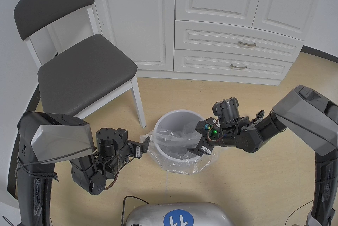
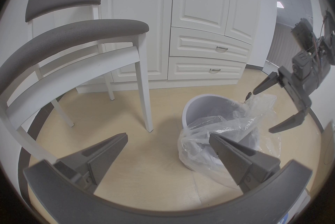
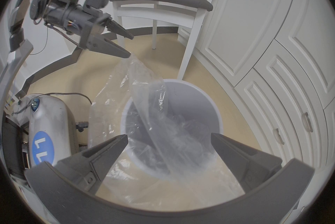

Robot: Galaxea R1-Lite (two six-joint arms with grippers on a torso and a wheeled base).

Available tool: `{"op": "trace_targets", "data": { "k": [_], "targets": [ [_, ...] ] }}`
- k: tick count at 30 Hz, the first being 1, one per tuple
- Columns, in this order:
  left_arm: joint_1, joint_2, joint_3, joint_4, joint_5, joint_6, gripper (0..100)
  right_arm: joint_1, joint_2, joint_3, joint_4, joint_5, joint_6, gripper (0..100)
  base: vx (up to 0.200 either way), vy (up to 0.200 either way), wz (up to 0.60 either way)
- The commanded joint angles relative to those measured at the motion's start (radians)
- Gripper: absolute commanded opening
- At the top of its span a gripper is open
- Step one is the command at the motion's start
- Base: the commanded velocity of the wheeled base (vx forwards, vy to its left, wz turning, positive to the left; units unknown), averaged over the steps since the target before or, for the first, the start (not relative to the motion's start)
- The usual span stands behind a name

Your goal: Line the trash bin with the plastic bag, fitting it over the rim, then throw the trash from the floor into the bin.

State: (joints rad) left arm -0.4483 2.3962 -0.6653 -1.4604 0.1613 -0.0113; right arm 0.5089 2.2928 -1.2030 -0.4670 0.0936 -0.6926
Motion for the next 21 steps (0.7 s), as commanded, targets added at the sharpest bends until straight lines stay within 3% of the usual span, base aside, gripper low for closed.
{"op": "trace_targets", "data": {
  "k": [1, 2, 8, 13, 21],
  "targets": [
    [0.003, -0.008, 0.001, -0.001, 0.001, 0.001, 100, 0.0, 0.119, -0.099, 0.001, -0.003, 0.007, 100, 0.0, 0.0, 0.0],
    [0.005, -0.009, 0.001, -0.001, 0.0, -0.001, 100, 0.0, 0.137, -0.122, -0.002, -0.005, 0.01, 0, 0.0, 0.0, 0.0],
    [0.016, -0.012, 0.0, -0.003, 0.0, 0.001, 100, -0.001, 0.163, -0.155, -0.013, -0.011, 0.031, 0, 0.0, 0.0, 0.0],
    [0.02, -0.042, 0.001, -0.003, 0.0, 0.001, 100, -0.003, 0.174, -0.208, -0.051, -0.049, 0.111, 0, 0.0, 0.0, 0.0],
    [0.03, -0.092, 0.02, -0.005, 0.0, 0.001, 100, 0.022, 0.356, -0.5, -0.255, -0.256, 0.248, 0, 0.0, 0.0, 0.0]
  ]
}}
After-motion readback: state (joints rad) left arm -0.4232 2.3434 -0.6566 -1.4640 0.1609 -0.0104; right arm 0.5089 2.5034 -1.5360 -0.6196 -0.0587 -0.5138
